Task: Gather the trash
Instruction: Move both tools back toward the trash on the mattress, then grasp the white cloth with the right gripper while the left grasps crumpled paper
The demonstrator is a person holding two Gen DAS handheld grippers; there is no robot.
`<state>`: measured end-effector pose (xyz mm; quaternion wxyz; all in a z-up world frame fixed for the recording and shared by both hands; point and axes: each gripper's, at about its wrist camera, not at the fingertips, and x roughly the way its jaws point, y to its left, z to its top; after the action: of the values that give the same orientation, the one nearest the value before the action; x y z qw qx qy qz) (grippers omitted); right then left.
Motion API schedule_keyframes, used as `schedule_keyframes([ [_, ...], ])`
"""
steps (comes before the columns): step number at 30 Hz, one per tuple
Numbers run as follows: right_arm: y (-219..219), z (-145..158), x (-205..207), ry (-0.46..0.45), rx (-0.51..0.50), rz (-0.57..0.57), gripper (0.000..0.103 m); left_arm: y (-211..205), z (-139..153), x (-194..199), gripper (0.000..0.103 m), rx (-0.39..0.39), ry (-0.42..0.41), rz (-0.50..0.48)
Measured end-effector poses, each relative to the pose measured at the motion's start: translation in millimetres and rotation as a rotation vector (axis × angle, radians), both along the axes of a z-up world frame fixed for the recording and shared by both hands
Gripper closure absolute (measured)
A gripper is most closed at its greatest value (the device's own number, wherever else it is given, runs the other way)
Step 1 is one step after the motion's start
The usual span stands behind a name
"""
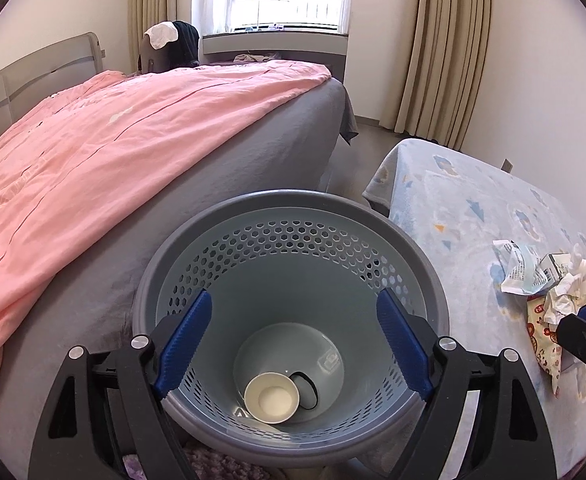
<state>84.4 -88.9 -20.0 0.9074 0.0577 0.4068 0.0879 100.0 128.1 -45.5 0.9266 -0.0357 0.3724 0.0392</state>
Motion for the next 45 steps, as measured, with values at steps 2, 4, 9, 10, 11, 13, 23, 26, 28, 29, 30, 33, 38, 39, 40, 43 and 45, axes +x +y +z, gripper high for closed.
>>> schedule_keyframes([
  [2,-9,-3,-2,0.009,0.014,-0.016,0.038,-3,0,-1,0.022,0.004,-0.003,-0.004],
  [4,-17,-5,-3,0.012,0.019,-0.032,0.038,-8,1,-2,0.022,0.007,-0.005,-0.008],
  [9,-40,-3,-10,-0.003,0.003,-0.077,0.038,-22,4,-2,0.022,0.001,-0.011,-0.032],
  [10,-46,-3,-12,-0.006,0.002,-0.089,0.037,-26,4,-2,0.022,0.001,-0.012,-0.040],
  [11,-53,-3,-13,-0.009,0.002,-0.101,0.037,-30,5,-3,0.022,0.002,-0.013,-0.048],
  [13,-66,-5,-16,-0.013,-0.002,-0.127,0.035,-40,5,-3,0.022,0.006,-0.014,-0.066],
  [23,-122,-4,-12,-0.047,-0.090,-0.209,0.032,-84,3,0,0.022,0.018,-0.005,-0.141],
  [26,-138,-8,-1,-0.047,-0.109,-0.229,0.031,-93,0,1,0.022,0.025,0.000,-0.157],
  [28,-150,-12,8,-0.039,-0.109,-0.241,0.031,-99,-1,0,0.022,0.033,0.000,-0.166],
  [29,-153,-14,12,-0.036,-0.110,-0.246,0.031,-102,-1,0,0.022,0.037,-0.001,-0.170],
  [30,-156,-16,16,-0.032,-0.109,-0.248,0.031,-104,-1,-1,0.022,0.039,-0.002,-0.174],
  [33,-163,-22,27,-0.022,-0.099,-0.243,0.031,-110,-3,0,0.022,0.041,-0.003,-0.187],
  [38,-162,-30,39,-0.016,-0.095,-0.217,0.032,-117,-8,3,0.022,0.046,0.012,-0.204],
  [39,-160,-31,41,-0.018,-0.103,-0.211,0.032,-118,-9,3,0.022,0.049,0.013,-0.205],
  [40,-159,-32,42,-0.020,-0.109,-0.204,0.033,-119,-9,3,0.022,0.051,0.014,-0.206],
  [43,-154,-35,46,-0.021,-0.127,-0.183,0.037,-122,-10,3,0.022,0.058,0.011,-0.205],
  [45,-152,-36,48,-0.020,-0.132,-0.171,0.041,-124,-13,4,0.022,0.065,0.012,-0.206],
])
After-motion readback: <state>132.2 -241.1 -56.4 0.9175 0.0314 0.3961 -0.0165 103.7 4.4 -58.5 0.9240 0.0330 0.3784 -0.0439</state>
